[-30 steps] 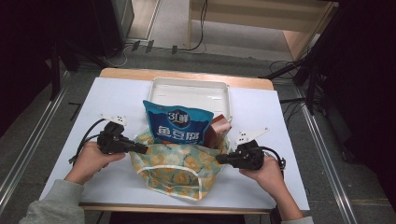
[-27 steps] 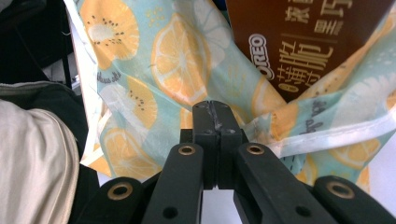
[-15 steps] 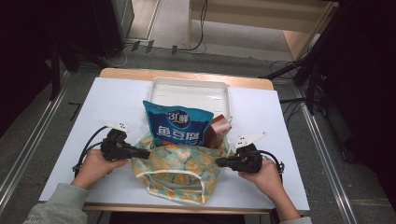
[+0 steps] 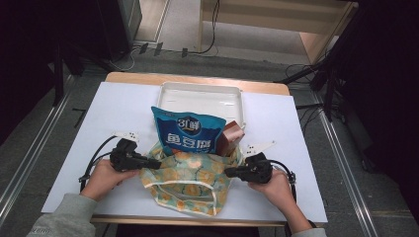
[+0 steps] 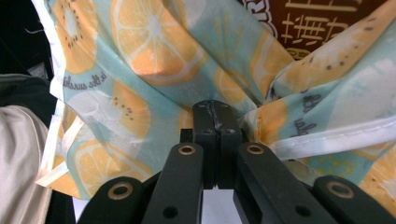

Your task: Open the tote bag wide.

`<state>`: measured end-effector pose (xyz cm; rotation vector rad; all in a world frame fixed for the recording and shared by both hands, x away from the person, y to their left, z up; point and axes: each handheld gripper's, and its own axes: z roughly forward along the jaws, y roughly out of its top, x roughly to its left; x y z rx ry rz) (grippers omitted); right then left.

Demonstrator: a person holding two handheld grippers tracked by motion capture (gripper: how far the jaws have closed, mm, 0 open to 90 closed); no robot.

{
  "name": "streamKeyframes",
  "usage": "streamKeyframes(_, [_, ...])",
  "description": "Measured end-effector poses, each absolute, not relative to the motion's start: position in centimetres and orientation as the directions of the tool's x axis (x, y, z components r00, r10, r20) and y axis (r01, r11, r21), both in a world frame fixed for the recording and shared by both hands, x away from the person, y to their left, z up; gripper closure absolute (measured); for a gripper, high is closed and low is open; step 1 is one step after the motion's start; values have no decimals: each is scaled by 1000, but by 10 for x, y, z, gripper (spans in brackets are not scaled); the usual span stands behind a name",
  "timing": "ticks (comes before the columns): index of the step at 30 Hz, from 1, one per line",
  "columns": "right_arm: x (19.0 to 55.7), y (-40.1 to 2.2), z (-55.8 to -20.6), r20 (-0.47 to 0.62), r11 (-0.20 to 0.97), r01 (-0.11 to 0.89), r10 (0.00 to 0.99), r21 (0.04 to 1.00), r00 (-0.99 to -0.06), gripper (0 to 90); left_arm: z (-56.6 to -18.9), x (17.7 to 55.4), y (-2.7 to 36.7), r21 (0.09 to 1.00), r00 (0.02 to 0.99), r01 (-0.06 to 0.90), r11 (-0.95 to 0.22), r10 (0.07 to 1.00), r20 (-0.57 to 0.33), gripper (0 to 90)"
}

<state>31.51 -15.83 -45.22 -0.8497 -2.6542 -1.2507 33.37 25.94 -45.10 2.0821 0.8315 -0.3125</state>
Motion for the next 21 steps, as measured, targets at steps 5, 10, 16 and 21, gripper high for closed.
streamKeyframes(5, [316, -155, -457, 309, 522, 525, 446, 672, -840, 900, -455, 334, 258, 631, 755, 651, -422, 449, -478, 894])
streamKeyframes(10, [318, -153, -459, 304, 524, 517, 441, 677, -844, 900, -460, 337, 256, 621, 752, 655, -430, 445, -486, 895])
streamKeyframes(16, [319, -154, -461, 303, 532, 516, 439, 671, -846, 900, -460, 337, 258, 597, 741, 669, -442, 456, -493, 871])
streamKeyframes(21, [314, -163, -451, 298, 527, 497, 419, 689, -858, 839, -453, 335, 259, 580, 743, 668, -466, 463, -484, 729])
